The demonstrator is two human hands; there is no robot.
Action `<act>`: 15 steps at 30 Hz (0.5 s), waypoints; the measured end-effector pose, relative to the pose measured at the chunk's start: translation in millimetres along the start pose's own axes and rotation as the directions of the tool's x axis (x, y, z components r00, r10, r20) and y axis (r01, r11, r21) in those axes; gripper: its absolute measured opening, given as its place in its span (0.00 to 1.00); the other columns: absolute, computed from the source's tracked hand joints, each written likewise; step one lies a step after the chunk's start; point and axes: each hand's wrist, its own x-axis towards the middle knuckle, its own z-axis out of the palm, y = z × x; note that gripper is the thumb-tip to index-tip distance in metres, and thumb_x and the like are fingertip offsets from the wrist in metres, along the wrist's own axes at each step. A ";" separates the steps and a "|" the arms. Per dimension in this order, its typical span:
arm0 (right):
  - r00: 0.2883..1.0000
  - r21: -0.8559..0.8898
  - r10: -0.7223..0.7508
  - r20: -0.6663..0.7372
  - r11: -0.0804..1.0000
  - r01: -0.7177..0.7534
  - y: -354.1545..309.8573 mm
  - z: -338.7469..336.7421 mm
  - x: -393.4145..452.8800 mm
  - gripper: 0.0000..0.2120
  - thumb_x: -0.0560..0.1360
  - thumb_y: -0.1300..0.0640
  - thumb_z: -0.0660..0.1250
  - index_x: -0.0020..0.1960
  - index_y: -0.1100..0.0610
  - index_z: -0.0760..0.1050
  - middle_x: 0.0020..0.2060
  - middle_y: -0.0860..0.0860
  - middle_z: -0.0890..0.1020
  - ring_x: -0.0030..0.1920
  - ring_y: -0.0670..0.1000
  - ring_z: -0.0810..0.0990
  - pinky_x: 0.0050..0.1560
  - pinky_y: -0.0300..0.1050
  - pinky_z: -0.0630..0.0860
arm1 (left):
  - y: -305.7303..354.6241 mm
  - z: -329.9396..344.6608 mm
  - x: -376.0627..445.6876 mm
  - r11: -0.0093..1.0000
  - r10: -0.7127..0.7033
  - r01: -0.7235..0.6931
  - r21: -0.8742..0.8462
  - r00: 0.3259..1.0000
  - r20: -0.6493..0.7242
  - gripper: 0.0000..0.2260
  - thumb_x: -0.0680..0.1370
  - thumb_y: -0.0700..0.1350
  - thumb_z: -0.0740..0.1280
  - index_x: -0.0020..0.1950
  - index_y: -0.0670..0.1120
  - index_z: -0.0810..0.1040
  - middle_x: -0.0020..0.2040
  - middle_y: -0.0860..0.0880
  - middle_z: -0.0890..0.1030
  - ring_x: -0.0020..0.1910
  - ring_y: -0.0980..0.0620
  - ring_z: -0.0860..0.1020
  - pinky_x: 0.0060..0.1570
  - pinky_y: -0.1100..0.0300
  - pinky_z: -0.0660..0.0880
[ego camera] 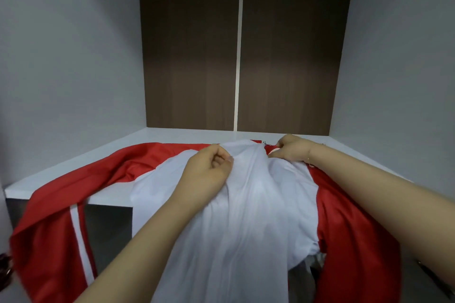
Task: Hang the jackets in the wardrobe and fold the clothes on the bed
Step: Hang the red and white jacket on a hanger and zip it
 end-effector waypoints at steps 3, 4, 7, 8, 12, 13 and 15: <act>0.996 0.108 -0.088 -0.033 0.990 0.092 -11.9 12.9 -37.1 0.20 0.74 0.39 0.66 0.53 0.56 0.72 0.50 0.50 0.78 0.45 0.49 0.77 0.43 0.43 0.71 | -5.6 -3.9 -2.3 0.933 0.086 -0.043 0.356 0.991 -0.105 0.04 0.78 0.46 0.66 0.52 0.51 0.77 0.56 0.56 0.74 0.62 0.56 0.68 0.64 0.58 0.61; 0.990 0.063 -0.131 -0.053 0.989 0.134 -15.2 17.6 -49.4 0.23 0.74 0.39 0.68 0.57 0.56 0.70 0.51 0.51 0.78 0.49 0.51 0.77 0.46 0.44 0.73 | -6.8 -5.9 -2.9 0.873 0.071 -0.019 0.487 0.993 -0.090 0.07 0.79 0.49 0.65 0.56 0.53 0.76 0.61 0.56 0.71 0.68 0.54 0.63 0.70 0.52 0.53; 0.963 -0.085 -0.213 -0.166 0.976 0.201 -21.0 30.3 -81.1 0.27 0.75 0.46 0.69 0.66 0.60 0.65 0.55 0.55 0.79 0.54 0.57 0.78 0.49 0.47 0.74 | -3.4 -13.2 -8.0 0.820 -0.031 0.013 0.572 0.999 0.022 0.11 0.80 0.52 0.61 0.61 0.56 0.74 0.66 0.57 0.72 0.73 0.54 0.61 0.73 0.43 0.40; 0.945 -0.086 -0.233 -0.231 0.972 0.219 -22.3 32.8 -91.5 0.23 0.77 0.49 0.67 0.64 0.59 0.65 0.52 0.56 0.79 0.51 0.57 0.78 0.45 0.47 0.73 | -0.6 -16.3 -12.9 0.850 -0.006 -0.018 0.526 0.999 0.044 0.10 0.80 0.50 0.60 0.60 0.56 0.75 0.64 0.58 0.73 0.71 0.55 0.64 0.73 0.43 0.40; 0.743 -0.077 -0.341 -0.576 0.927 0.366 -18.6 38.2 -133.2 0.14 0.79 0.53 0.64 0.59 0.58 0.66 0.42 0.50 0.76 0.42 0.57 0.77 0.38 0.48 0.67 | 8.6 -41.0 -34.6 0.886 0.331 -0.273 0.374 0.938 -0.100 0.15 0.82 0.48 0.51 0.61 0.53 0.75 0.63 0.59 0.73 0.68 0.57 0.67 0.74 0.46 0.46; 0.705 -0.035 -0.341 -0.621 0.912 0.410 -16.7 38.9 -144.6 0.14 0.79 0.53 0.65 0.60 0.57 0.67 0.42 0.48 0.76 0.41 0.55 0.76 0.39 0.48 0.69 | 11.3 -49.9 -37.4 0.851 0.399 -0.309 0.426 0.906 -0.140 0.16 0.82 0.50 0.51 0.64 0.53 0.74 0.66 0.57 0.72 0.69 0.57 0.65 0.74 0.46 0.46; 0.678 0.086 -0.325 -0.659 0.863 0.497 -14.1 42.5 -169.3 0.13 0.78 0.57 0.67 0.60 0.56 0.69 0.43 0.46 0.77 0.42 0.51 0.76 0.43 0.47 0.71 | 16.8 -67.1 -38.6 0.781 0.447 -0.318 0.538 0.886 -0.124 0.18 0.84 0.54 0.52 0.71 0.53 0.69 0.72 0.54 0.68 0.73 0.55 0.62 0.74 0.44 0.44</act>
